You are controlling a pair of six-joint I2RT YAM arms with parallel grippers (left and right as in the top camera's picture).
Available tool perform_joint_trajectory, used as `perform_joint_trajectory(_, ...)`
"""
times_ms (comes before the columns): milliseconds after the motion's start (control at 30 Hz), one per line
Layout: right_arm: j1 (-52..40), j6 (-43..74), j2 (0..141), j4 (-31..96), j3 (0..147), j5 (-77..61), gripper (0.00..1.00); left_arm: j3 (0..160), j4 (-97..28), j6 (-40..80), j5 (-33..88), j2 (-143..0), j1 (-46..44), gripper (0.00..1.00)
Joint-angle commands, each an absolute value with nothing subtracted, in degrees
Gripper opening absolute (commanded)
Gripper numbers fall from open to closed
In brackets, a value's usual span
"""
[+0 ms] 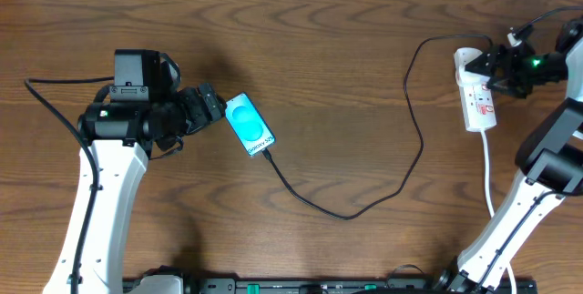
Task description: Plug charger to phone and switch on socket
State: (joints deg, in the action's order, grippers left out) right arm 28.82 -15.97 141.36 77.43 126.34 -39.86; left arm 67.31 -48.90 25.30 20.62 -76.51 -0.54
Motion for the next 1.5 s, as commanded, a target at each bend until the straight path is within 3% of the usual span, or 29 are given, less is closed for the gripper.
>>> perform_joint_trajectory(0,29.3,-15.4,140.3,77.7,128.6,-40.0,0.97,67.8,-49.1,25.2,19.8,-76.7,-0.3,0.95)
perform_joint_trajectory(1467,25.6,-15.0,140.4,77.5,127.7,-32.2,0.96,67.8,-49.0,25.1,19.8,-76.7,-0.3,0.95)
